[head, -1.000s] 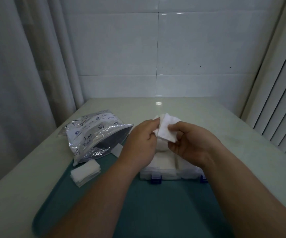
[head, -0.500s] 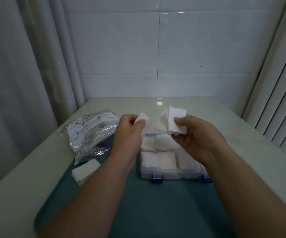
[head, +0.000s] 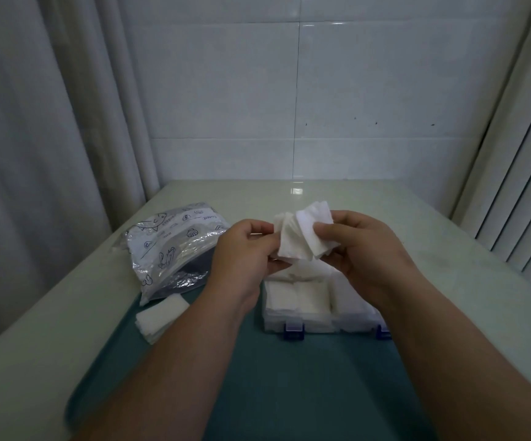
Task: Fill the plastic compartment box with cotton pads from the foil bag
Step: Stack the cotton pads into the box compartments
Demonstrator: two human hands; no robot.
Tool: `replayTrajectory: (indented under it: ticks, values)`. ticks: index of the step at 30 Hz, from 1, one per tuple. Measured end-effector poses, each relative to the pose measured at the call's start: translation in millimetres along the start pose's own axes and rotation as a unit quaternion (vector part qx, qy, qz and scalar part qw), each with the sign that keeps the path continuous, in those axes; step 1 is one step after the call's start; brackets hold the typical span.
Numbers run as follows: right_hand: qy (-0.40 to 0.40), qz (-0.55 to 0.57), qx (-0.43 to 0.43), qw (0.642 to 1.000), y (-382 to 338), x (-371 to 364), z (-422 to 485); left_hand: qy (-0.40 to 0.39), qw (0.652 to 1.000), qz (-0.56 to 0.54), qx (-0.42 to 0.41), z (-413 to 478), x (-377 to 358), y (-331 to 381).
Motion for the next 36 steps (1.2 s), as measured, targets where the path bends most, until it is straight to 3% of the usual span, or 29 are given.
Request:
replayTrajectory:
  ticks: [7, 12, 15, 19, 27, 32, 36]
  values:
    - [0.059, -0.108, 0.044, 0.991, -6, 7, -1, -0.059, 0.996, -0.062, 0.015, -3, -16, -2]
    - [0.097, -0.193, 0.068, 0.974, -14, 14, -5, -0.002, 1.000, 0.006, -0.008, 3, -3, -6]
    - [0.069, -0.115, 0.039, 0.990, -10, 13, -4, 0.030, 0.997, 0.067, -0.034, 2, 7, 0]
    - [0.005, -0.025, -0.022, 0.999, 4, 0, -3, 0.017, 0.999, 0.039, -0.017, 2, 5, -3]
    - [0.025, -0.147, 0.003, 0.989, 3, -1, -3, -0.080, 0.996, -0.021, 0.012, -4, -16, -5]
    - [0.071, -0.129, 0.008, 0.989, -3, 15, -1, -0.071, 0.990, 0.115, -0.048, 5, 9, 19]
    - [0.073, -0.111, -0.003, 0.991, -1, 19, 1, -0.030, 0.951, 0.299, -0.077, 19, 45, 29]
Point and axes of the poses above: each hand's wrist, its own z-axis towards the middle knuckle, its own x-axis out of the back of the hand, y = z × x, the point moved 10 cm from there along z, towards the middle knuckle, and after that the axes turned 2 degrees about -x, right-handed, at the moved point
